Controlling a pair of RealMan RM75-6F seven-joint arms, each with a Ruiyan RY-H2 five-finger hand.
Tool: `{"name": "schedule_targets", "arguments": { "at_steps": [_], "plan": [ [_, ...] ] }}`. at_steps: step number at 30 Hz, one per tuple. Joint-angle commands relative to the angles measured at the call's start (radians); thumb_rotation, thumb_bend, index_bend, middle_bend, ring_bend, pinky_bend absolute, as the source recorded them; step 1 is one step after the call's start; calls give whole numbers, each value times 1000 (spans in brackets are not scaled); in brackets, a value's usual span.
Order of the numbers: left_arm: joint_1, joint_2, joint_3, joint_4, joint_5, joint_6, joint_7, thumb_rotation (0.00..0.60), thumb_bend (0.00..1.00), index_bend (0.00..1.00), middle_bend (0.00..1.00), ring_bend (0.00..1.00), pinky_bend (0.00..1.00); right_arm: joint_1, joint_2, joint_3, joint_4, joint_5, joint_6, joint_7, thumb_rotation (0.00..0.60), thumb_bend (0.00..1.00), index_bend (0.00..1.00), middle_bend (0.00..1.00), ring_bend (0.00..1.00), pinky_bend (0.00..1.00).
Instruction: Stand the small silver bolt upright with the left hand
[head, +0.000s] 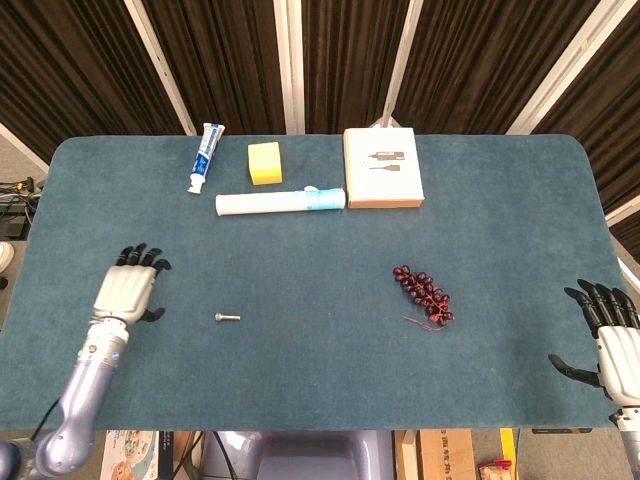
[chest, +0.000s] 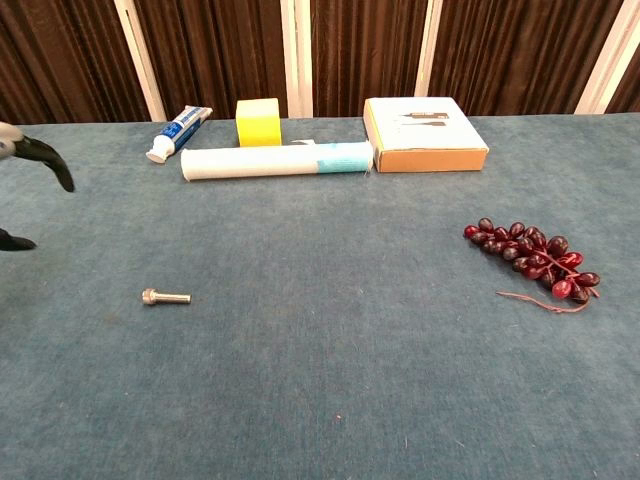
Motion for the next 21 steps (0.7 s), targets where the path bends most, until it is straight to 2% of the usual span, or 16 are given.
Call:
{"name": "schedule_targets", "arguments": {
  "at_steps": [1, 9, 21],
  "plan": [
    [-31, -55, 18, 2, -19, 38, 55, 600, 329, 297, 113, 0, 0, -1, 2, 0, 0, 1, 1, 2, 600, 154, 175, 108, 62, 0],
    [-73, -187, 35, 23, -48, 125, 147, 600, 349, 338, 127, 0, 0, -3, 4, 0, 2, -2, 4, 10, 600, 154, 175, 108, 62, 0],
    [-122, -332, 32, 101, -94, 174, 211, 600, 363, 373, 133, 0, 0, -1, 2, 0, 5, 4, -4, 6, 600, 154, 175, 109, 62, 0]
  ]
}}
